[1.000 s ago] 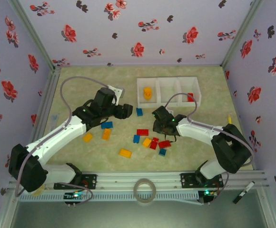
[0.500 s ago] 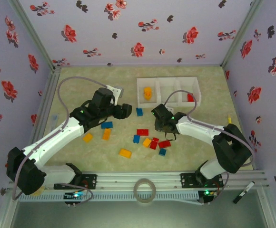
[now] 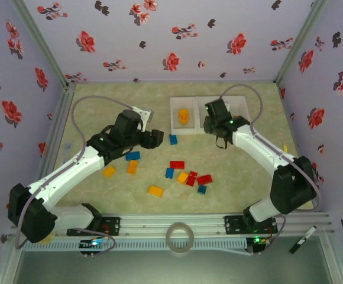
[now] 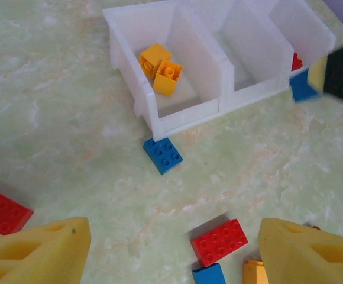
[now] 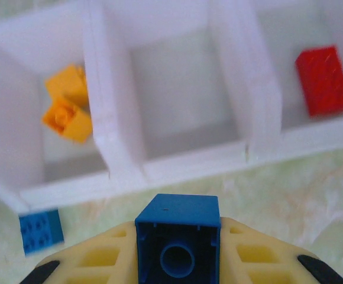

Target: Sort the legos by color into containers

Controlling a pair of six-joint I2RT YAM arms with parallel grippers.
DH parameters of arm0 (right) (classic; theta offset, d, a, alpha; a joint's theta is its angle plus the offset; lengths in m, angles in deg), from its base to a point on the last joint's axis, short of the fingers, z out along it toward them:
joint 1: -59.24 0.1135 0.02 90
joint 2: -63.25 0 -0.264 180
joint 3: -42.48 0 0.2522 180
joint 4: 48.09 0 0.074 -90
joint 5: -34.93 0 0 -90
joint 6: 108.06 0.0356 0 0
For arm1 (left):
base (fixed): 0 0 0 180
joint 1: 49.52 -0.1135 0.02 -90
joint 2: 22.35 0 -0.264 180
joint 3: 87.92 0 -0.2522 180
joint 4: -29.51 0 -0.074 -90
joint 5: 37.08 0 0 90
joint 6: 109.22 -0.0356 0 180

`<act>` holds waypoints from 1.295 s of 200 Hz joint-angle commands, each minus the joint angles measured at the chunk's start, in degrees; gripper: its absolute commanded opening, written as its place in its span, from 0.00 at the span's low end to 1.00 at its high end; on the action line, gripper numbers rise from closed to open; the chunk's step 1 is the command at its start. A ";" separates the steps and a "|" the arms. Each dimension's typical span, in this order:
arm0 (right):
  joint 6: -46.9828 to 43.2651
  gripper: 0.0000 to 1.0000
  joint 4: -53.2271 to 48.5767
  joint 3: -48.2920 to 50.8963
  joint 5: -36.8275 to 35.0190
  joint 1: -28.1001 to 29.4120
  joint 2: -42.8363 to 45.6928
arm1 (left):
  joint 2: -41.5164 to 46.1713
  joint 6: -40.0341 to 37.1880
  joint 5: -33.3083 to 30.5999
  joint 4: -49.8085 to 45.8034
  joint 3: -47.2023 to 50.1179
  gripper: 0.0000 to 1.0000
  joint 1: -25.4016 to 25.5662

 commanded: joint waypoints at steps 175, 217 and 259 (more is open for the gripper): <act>-10.32 0.56 -0.34 -13.56 9.79 -7.24 -13.27 | -3.51 3.98 -5.11 -4.31 -0.47 0.75 0.36; -9.88 0.55 -0.07 -7.56 9.08 -4.70 -6.42 | -5.79 7.23 -6.16 -5.78 0.65 0.75 0.36; -9.12 0.56 -0.34 -3.71 8.46 -2.25 -2.17 | -8.10 10.74 -8.80 -8.20 1.76 0.75 0.40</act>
